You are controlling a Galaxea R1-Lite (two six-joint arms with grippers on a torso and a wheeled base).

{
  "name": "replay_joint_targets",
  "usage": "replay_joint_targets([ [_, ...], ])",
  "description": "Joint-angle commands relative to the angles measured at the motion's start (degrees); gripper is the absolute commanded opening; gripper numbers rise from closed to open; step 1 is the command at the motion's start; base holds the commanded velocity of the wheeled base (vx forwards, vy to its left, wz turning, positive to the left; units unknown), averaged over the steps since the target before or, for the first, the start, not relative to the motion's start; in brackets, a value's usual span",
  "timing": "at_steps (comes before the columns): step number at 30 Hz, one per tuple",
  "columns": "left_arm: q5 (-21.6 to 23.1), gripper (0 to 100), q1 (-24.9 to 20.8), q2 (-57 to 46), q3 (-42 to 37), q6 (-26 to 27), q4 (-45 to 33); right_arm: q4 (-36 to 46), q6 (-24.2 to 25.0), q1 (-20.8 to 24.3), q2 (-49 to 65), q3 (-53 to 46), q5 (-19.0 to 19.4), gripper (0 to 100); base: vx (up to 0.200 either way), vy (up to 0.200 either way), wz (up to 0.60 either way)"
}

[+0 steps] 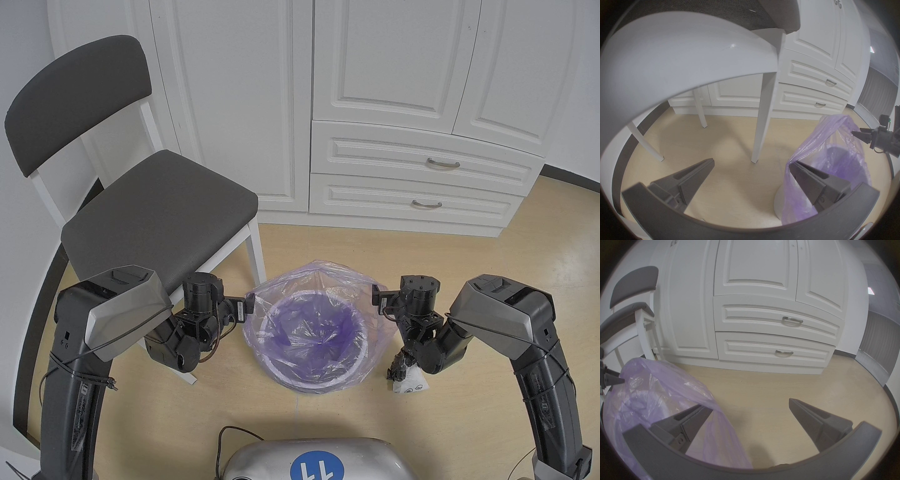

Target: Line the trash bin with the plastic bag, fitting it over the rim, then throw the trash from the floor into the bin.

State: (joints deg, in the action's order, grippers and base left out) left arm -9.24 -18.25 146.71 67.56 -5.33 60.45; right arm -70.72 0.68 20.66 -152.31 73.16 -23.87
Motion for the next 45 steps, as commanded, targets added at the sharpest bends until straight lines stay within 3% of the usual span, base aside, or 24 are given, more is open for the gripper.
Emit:
replay_joint_targets([
  [1, -1.04, 100, 0.23, 2.00, 1.96, -0.12, 0.02, -0.03, 1.34, -0.27, -2.55, 2.96, 0.05, 100, 0.000, 0.000, 0.00],
  [10, -5.35, 100, 0.50, 6.83, 8.03, -0.21, -0.78, 0.84, 6.44, -0.62, -4.75, 7.18, 0.75, 100, 0.000, 0.000, 0.00],
  [22, -5.53, 100, 1.11, 8.06, 10.66, -2.06, -0.95, 1.11, 10.74, -1.06, -8.79, 12.98, 1.02, 100, 0.000, 0.000, 0.00],
  [38, -5.61, 100, 2.43, 8.15, 11.28, -2.41, -8.25, 2.78, 11.45, -0.98, -12.22, 16.05, 1.02, 100, 0.000, 0.000, 0.00],
  [45, -5.61, 100, 2.43, 6.92, 8.55, -1.88, -9.39, 4.45, 11.27, -1.06, -9.85, 12.54, 1.02, 100, 0.000, 0.000, 0.00],
])
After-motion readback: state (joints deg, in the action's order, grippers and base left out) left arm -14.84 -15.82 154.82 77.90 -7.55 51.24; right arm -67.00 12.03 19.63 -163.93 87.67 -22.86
